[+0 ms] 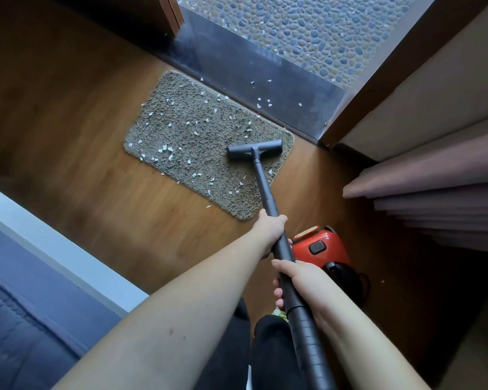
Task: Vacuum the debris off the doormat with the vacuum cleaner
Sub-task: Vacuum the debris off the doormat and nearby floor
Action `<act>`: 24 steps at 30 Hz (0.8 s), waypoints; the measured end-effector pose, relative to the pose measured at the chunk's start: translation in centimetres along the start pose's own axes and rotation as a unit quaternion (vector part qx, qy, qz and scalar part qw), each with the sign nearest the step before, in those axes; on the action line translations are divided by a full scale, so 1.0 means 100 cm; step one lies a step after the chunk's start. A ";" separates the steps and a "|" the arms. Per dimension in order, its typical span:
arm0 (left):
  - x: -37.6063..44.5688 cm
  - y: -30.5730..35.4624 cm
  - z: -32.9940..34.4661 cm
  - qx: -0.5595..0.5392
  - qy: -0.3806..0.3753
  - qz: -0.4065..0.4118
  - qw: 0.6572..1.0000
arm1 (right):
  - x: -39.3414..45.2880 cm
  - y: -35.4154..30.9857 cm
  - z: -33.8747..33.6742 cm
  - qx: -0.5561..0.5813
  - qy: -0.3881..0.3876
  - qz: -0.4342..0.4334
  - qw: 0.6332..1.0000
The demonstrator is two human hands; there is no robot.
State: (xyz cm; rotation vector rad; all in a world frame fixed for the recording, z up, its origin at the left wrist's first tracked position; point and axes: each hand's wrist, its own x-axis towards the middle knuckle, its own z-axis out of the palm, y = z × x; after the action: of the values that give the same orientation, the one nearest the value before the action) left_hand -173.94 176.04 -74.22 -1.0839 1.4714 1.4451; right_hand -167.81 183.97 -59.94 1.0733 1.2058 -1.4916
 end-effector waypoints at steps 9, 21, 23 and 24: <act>-0.018 -0.019 0.019 0.014 -0.012 -0.011 1.000 | -0.015 0.019 -0.018 -0.013 0.010 -0.006 1.000; -0.033 -0.044 0.030 0.037 -0.027 -0.020 0.999 | -0.026 0.043 -0.027 -0.019 0.017 -0.008 1.000; -0.020 -0.058 0.033 0.051 -0.017 -0.026 0.998 | -0.028 0.047 -0.029 -0.020 0.016 -0.007 1.000; -0.026 -0.058 0.033 0.052 -0.018 -0.030 0.998 | -0.030 0.049 -0.030 -0.020 0.016 -0.007 1.000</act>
State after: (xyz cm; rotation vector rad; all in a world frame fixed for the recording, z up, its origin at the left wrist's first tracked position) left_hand -167.70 179.57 -73.82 -1.0250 1.4591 1.3249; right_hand -162.13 186.76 -58.46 1.0672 1.2632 -1.4596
